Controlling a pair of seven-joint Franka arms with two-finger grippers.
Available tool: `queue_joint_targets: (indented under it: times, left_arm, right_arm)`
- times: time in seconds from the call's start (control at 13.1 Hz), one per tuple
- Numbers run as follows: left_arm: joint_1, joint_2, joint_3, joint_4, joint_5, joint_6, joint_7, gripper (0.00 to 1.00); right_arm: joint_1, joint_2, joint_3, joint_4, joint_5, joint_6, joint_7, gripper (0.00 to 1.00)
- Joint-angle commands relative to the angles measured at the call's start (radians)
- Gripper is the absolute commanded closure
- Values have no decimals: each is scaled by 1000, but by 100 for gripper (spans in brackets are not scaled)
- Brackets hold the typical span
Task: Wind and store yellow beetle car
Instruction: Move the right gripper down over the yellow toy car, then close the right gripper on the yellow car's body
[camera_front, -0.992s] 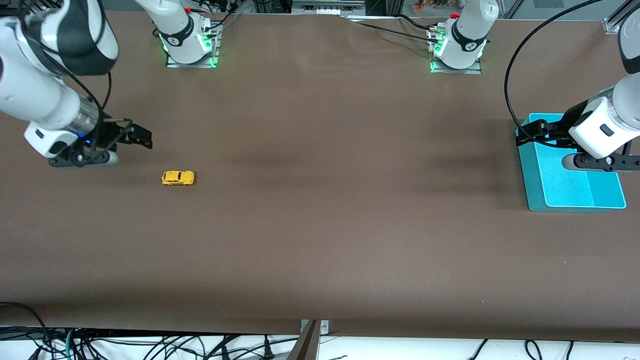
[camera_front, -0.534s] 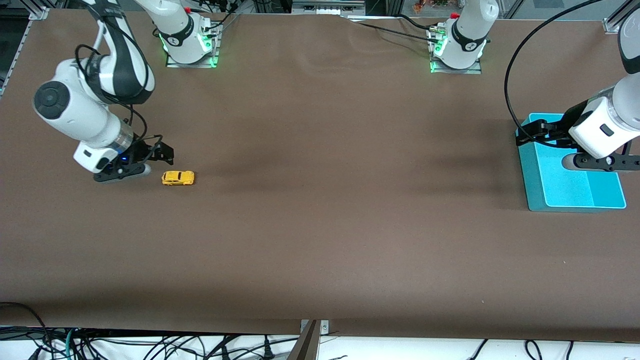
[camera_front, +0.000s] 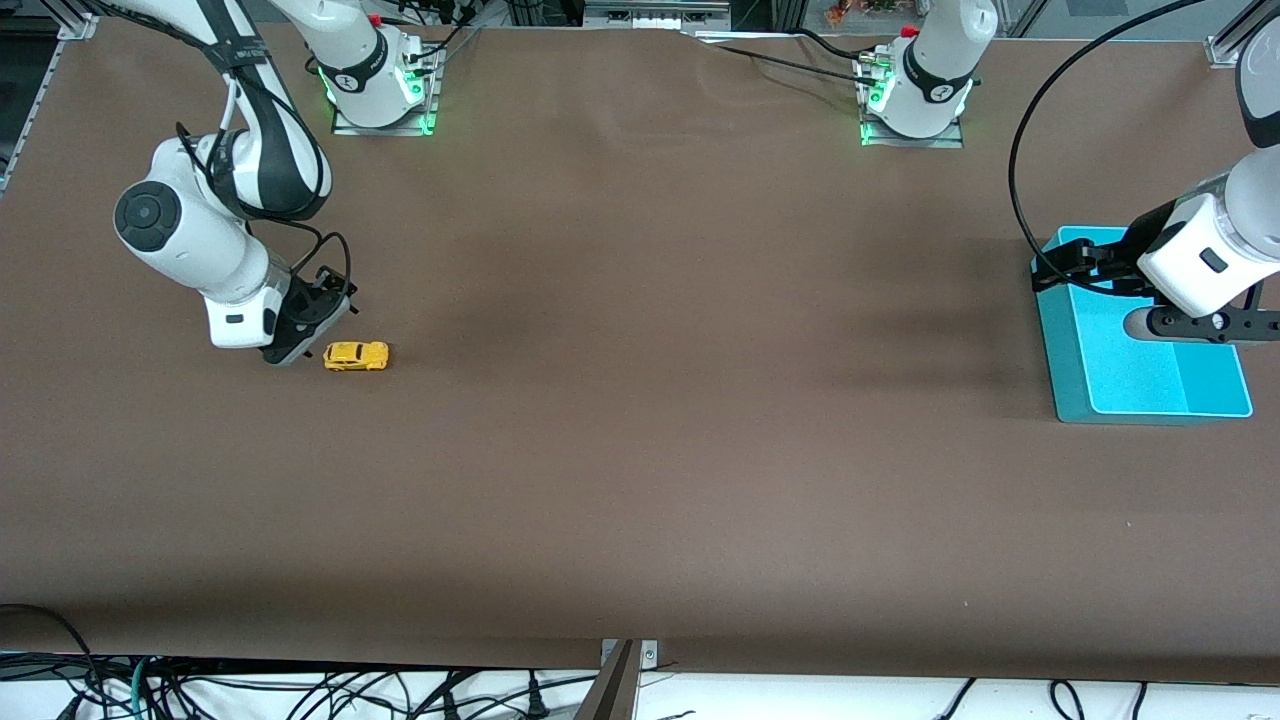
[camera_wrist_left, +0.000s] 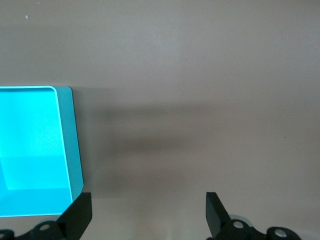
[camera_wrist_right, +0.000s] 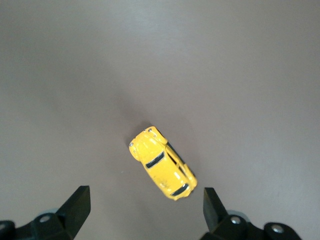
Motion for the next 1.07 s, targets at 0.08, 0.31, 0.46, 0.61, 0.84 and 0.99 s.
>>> queue_joint_targets:
  times: [0.08,0.31,0.46,0.61,0.84,0.99]
  left_arm:
    - [3,0,-5,8,18,-6,6,0]
    - [5,0,-7,8,18,-6,6,0]
    - [3,0,-5,8,18,-6,6,0]
    - [3,0,-5,8,18,-6,6,0]
    - [3,0,-5,8,18,-6,6,0]
    - [3,0,-5,8,18,-6,6,0]
  right_arm:
    - [-22,58,2,-7,3,55,-303,0]
    - [-36,108,2,-9,7,107,-425,0]
    - [-53,140,2,-21,13,153,-471,0]
    - [-54,161,2,-23,13,190,-515,0]
    - [-53,184,2,-23,13,222,-517,12]
    - [-53,184,5,-23,12,226,-517,37]
